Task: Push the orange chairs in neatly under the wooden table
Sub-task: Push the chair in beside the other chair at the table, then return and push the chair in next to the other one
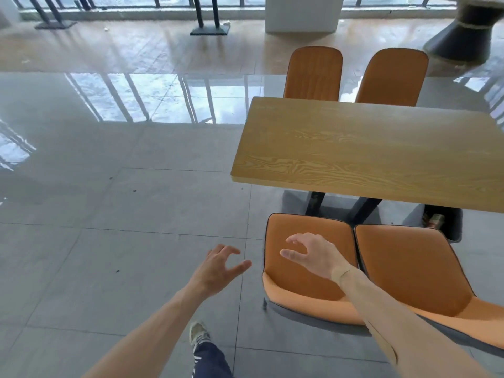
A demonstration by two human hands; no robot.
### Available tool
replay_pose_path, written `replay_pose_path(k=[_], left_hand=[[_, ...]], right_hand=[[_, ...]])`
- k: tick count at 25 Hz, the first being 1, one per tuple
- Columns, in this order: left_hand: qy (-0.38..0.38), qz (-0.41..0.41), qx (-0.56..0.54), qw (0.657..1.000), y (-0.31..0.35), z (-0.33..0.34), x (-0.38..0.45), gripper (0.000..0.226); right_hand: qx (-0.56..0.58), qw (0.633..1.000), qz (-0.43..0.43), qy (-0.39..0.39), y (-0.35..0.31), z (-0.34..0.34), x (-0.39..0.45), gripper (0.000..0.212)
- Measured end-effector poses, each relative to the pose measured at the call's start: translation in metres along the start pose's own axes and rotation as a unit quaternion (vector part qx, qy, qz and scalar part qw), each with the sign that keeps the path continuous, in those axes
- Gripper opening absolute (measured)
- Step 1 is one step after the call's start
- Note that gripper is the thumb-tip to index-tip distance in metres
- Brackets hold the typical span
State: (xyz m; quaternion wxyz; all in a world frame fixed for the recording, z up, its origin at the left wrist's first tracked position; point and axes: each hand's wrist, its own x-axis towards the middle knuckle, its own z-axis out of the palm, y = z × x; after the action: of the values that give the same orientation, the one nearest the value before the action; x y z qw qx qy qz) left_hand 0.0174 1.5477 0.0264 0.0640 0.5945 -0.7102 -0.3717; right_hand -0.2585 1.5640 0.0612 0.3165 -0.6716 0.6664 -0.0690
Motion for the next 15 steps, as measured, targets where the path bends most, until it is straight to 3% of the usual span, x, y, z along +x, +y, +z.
replay_pose_path(k=[5,9,15], left_hand=[[0.097,0.049,-0.028,0.994,-0.061,-0.140,0.052,0.064],[0.102,0.074,0.021,0.992,-0.103,-0.252,0.091,0.083],[0.155,0.108,0.053,0.980,-0.135,-0.373,0.161,0.081]], right_hand=[[-0.002,0.996,-0.064,0.054,-0.109,-0.019,0.105,0.062],[-0.031,0.990,-0.108,0.088,-0.194,-0.043,0.185,0.067],[-0.030,0.979,-0.147,0.141,-0.275,-0.086,0.282,0.058]])
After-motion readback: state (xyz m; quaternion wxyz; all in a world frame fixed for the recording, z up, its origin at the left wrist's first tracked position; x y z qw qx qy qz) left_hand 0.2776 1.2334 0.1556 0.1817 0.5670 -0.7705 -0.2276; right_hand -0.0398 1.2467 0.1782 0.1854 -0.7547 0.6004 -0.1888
